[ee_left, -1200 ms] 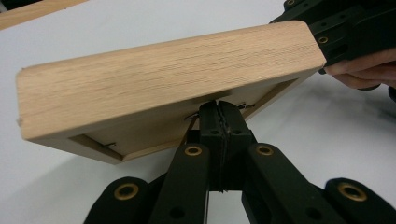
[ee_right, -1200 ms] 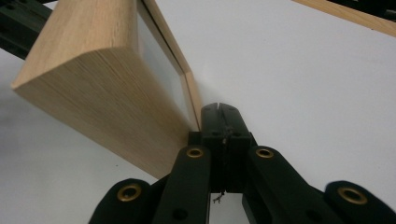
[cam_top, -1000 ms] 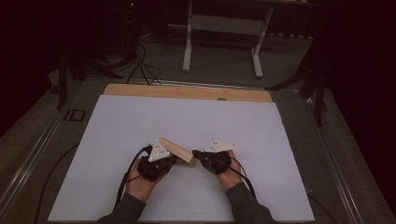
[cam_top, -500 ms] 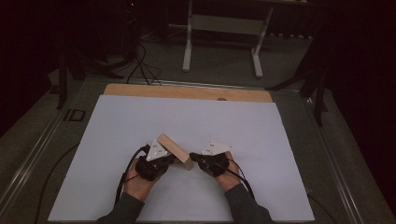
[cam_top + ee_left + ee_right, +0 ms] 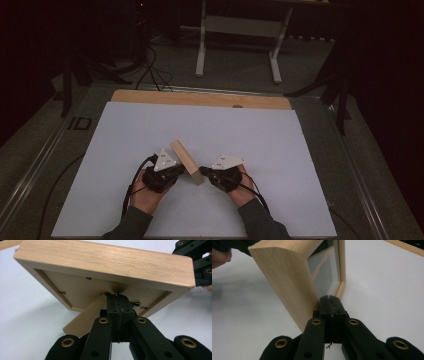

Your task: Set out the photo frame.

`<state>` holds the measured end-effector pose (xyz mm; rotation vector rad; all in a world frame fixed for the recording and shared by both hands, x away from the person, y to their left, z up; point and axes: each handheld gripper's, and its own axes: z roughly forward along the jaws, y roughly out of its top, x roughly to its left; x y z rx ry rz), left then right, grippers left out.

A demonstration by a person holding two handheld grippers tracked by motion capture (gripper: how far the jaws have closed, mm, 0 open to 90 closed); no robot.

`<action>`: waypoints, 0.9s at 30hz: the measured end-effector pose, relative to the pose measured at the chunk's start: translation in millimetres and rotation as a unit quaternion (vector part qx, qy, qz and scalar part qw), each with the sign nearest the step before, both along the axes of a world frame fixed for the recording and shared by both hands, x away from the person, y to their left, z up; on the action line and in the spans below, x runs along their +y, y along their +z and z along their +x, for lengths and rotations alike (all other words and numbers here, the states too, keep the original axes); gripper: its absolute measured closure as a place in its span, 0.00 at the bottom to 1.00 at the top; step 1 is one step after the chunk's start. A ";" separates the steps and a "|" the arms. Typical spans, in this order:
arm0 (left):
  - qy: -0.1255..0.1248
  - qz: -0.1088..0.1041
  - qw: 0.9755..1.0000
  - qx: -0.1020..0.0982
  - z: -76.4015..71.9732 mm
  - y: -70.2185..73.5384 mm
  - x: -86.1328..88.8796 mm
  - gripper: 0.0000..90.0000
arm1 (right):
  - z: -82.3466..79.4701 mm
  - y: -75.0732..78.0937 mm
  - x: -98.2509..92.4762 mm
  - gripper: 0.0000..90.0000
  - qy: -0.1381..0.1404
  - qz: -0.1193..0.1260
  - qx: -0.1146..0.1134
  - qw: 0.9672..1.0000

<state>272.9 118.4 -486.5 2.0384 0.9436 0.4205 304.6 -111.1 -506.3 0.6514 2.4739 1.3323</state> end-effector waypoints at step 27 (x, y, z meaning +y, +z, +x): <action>0.014 0.000 1.000 0.002 3.5 -2.5 6.5 0.99 | -16.1 3.9 19.3 1.00 0.040 0.000 -0.004 0.999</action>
